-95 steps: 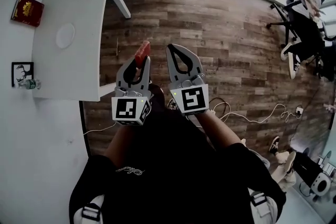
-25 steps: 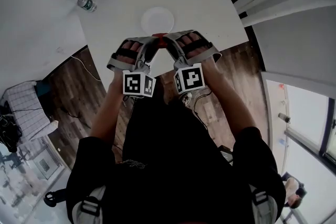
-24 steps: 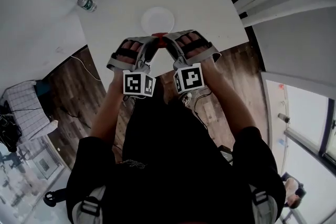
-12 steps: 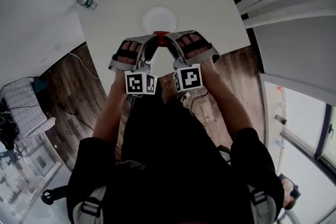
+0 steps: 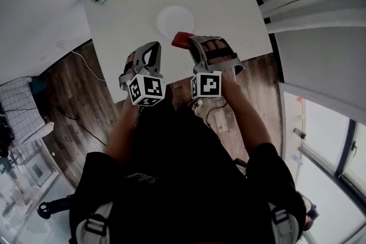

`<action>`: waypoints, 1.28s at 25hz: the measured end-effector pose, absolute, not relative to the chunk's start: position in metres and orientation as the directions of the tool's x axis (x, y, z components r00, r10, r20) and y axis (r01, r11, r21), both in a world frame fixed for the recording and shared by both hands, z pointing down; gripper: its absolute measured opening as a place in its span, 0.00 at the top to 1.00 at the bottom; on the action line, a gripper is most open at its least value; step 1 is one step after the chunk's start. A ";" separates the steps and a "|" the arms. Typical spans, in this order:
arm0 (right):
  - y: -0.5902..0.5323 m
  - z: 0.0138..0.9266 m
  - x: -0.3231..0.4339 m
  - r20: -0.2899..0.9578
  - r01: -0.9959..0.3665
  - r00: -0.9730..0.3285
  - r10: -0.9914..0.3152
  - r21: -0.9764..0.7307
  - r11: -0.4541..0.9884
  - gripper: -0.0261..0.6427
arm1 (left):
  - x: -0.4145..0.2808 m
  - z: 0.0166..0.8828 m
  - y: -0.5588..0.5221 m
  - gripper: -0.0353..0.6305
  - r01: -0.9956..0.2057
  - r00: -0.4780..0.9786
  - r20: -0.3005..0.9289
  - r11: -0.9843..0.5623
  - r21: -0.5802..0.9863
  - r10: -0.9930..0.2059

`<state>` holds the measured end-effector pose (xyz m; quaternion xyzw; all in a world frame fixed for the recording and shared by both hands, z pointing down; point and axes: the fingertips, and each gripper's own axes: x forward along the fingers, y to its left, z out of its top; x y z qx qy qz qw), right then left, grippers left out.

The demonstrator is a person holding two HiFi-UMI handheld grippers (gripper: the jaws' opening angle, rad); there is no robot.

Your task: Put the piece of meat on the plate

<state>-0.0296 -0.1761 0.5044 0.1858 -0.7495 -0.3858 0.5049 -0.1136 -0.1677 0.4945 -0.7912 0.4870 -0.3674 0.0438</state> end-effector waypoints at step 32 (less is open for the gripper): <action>-0.228 0.609 -0.051 0.765 0.217 -0.235 -0.600 0.643 0.734 0.82 | -0.132 0.549 -0.169 0.94 -0.921 0.373 0.581 -0.365 0.136 -0.724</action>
